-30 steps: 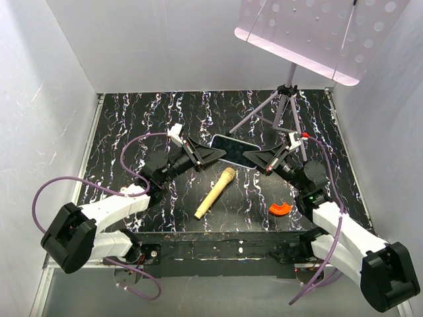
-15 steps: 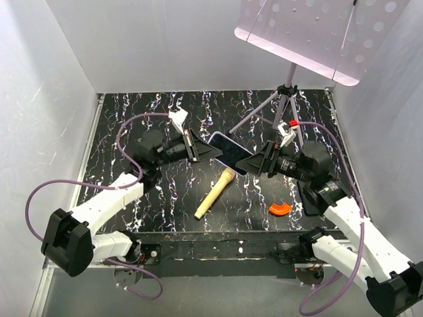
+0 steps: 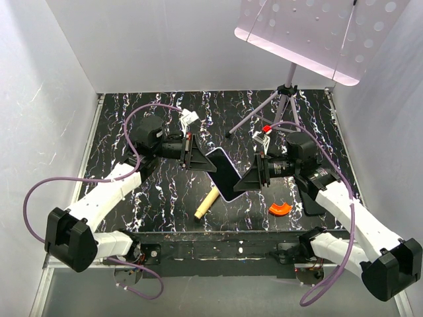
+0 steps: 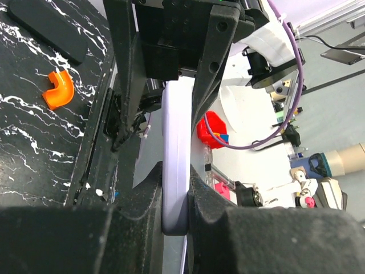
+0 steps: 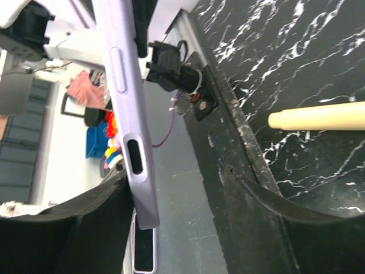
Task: Take the phone out of the phone case
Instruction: Pick up the phone at the center of the board.
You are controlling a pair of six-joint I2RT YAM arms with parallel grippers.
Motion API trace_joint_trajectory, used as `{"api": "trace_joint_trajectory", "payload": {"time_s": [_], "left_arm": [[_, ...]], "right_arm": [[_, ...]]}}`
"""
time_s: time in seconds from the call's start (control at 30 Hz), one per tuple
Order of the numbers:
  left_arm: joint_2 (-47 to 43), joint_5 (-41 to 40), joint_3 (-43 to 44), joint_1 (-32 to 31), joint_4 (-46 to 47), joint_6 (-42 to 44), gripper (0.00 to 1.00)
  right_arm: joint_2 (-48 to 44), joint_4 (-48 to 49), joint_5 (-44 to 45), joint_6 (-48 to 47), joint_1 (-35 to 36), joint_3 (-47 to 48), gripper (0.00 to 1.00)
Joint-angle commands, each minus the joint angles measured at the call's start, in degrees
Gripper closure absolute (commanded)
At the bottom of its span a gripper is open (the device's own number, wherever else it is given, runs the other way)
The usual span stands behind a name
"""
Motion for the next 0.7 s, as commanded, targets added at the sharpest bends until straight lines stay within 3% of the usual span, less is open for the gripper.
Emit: {"api": "trace_joint_trajectory", "payload": {"time_s": [0.0,0.1,0.23,0.33,0.43,0.5,0.6,0.67], "left_arm": [[-0.26,3.30,1.16,-0.07,-2.83,1.72,1.00],[0.71,-0.03,-1.03,0.01,-1.18,-1.17,1.00],[0.37,-9.69,-5.60,0.98,2.86,-7.49,1.00],[-1.13,-18.66,-10.86,0.46,8.55,-14.69,0.99],[-2.80,-23.59,-18.15,0.10,21.73,-24.71,0.73],[-2.89,-25.00,-20.89,-0.77,29.13,-29.38,0.63],[-1.75,-24.75,-21.25,-2.27,31.00,-31.06,0.62],[-1.66,-25.53,-21.08,-3.06,30.82,-31.06,0.69]], "right_arm": [[0.46,8.73,-5.60,3.06,1.74,-1.43,0.36],[1.25,12.67,-3.06,5.86,4.64,-2.66,0.46],[1.87,21.63,4.58,12.97,6.66,-6.43,0.98],[0.29,36.35,11.17,21.57,6.93,-13.27,0.99],[-0.33,49.84,14.18,27.66,7.02,-18.12,0.99],[-0.24,50.31,14.27,28.10,7.11,-17.78,0.99],[0.46,50.39,14.36,28.28,7.28,-16.99,0.99],[1.16,51.62,14.53,28.98,7.55,-17.16,0.99]]}}
